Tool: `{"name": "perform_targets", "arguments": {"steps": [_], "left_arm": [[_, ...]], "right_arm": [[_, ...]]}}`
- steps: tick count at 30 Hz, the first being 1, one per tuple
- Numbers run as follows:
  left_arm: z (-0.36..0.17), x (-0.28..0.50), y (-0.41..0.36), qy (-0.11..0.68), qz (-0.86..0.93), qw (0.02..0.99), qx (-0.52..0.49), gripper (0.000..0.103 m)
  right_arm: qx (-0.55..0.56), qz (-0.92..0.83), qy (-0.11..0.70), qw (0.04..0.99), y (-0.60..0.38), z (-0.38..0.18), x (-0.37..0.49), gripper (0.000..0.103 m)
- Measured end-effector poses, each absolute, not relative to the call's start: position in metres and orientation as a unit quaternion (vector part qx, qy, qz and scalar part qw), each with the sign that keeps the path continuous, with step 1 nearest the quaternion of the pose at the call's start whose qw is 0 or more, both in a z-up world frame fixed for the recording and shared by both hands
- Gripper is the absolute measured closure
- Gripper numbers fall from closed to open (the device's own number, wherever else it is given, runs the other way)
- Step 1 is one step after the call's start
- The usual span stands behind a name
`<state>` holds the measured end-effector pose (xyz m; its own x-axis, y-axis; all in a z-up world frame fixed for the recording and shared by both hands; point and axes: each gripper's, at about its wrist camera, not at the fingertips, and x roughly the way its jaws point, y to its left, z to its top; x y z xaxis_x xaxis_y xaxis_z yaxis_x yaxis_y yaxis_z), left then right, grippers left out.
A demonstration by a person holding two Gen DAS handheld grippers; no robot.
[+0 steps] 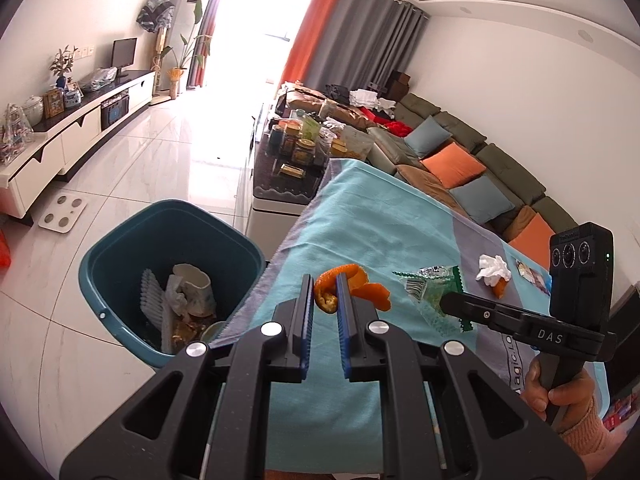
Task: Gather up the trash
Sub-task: 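Carry the green wrapper and orange peel from the table over the teal bin, then lower both held items into the teal bin opening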
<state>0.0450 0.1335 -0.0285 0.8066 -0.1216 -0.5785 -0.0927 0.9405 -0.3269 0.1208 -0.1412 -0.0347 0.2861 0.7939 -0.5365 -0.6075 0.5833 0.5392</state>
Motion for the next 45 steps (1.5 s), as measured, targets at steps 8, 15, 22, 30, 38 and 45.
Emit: {"name": "perform_targets", "arguments": {"steps": [8,15,22,30,38,45], "left_arm": [[-0.026,0.041,0.146,0.307,0.007,0.936,-0.175,0.091],[-0.024,0.036,0.156,0.304,0.019,0.936,-0.178,0.091],[-0.022,0.035,0.163,0.301,0.032,0.936,-0.180,0.091],[-0.023,0.034,0.171,0.301,0.046,0.935,-0.181,0.091],[-0.024,0.034,0.177,0.302,0.055,0.934,-0.182,0.091],[-0.024,0.033,0.182,0.300,0.062,0.934,-0.184,0.091]], "right_arm": [[0.109,0.453,0.406,0.786,-0.128,-0.033,0.121,0.097],[0.104,0.462,0.408,0.781,-0.117,-0.032,0.122,0.097],[0.097,0.468,0.410,0.777,-0.106,-0.030,0.124,0.097],[0.090,0.476,0.408,0.774,-0.098,-0.028,0.126,0.097],[0.085,0.481,0.413,0.768,-0.089,-0.027,0.126,0.097],[0.079,0.486,0.416,0.765,-0.079,-0.025,0.128,0.097]]}}
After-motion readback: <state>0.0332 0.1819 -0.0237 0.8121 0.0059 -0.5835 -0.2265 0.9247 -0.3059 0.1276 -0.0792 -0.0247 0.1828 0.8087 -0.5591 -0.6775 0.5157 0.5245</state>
